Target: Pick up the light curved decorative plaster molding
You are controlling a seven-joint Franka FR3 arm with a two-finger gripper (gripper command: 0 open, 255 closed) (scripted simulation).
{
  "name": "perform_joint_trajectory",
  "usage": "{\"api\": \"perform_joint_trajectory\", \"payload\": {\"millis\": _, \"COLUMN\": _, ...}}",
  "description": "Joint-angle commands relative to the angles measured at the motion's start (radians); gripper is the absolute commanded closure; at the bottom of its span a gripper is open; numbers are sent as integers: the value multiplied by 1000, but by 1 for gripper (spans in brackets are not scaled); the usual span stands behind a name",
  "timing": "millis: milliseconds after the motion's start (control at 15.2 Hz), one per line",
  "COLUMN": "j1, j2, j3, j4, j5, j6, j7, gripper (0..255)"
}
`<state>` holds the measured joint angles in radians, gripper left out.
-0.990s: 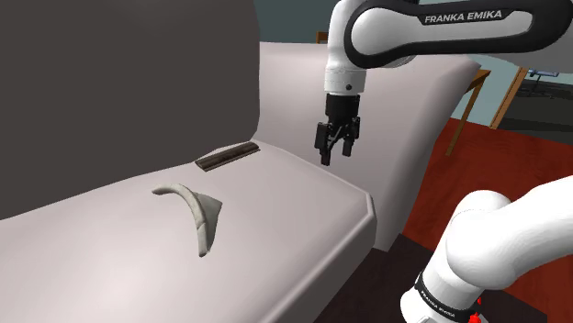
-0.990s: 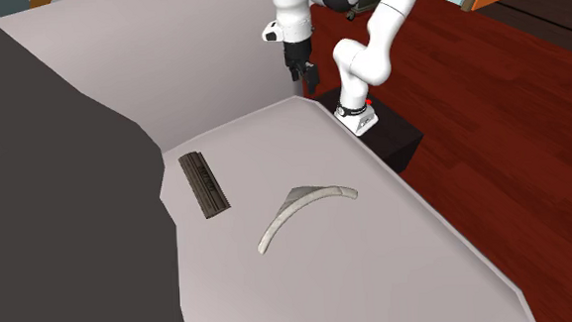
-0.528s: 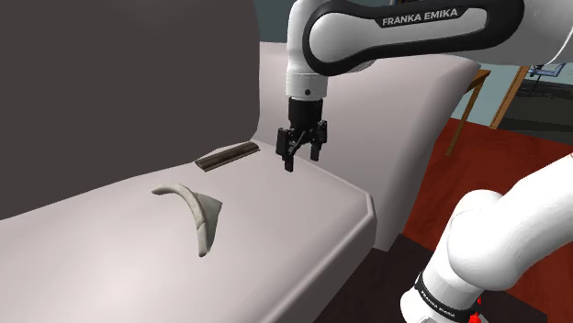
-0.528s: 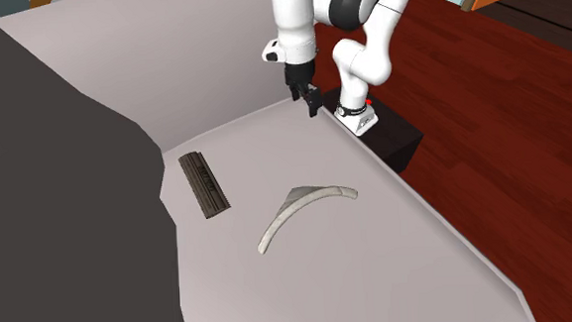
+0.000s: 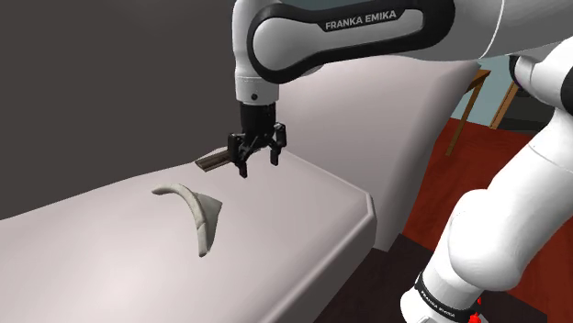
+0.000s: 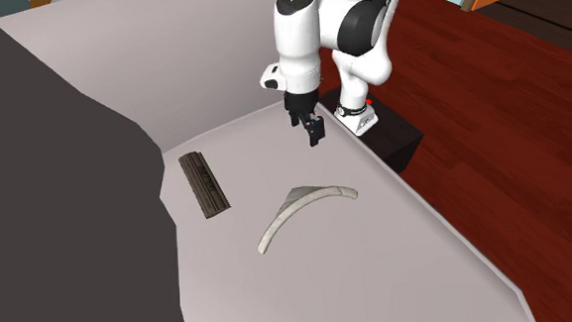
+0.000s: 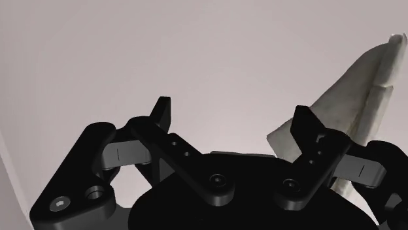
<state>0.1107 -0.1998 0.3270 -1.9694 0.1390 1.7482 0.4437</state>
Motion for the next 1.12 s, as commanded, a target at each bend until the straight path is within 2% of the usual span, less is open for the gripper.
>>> {"api": "perform_joint_trajectory", "payload": {"millis": 0, "j1": 9, "j2": 73, "j3": 28, "j4": 75, "j5": -27, "j6": 5, "j7": 47, "gripper": 0}}
{"api": "perform_joint_trajectory", "payload": {"millis": 396, "j1": 63, "j2": 310, "j3": 92, "j4": 326, "j5": -141, "j6": -8, "j7": 188, "gripper": 0}}
{"api": "perform_joint_trajectory", "payload": {"millis": 726, "j1": 153, "j2": 536, "j3": 112, "j4": 607, "j5": -260, "j6": -73, "j7": 290, "gripper": 0}}
{"api": "perform_joint_trajectory", "payload": {"millis": 1056, "j1": 152, "j2": 536, "j3": 108, "j4": 552, "j5": -260, "j6": -18, "j7": 292, "gripper": 0}}
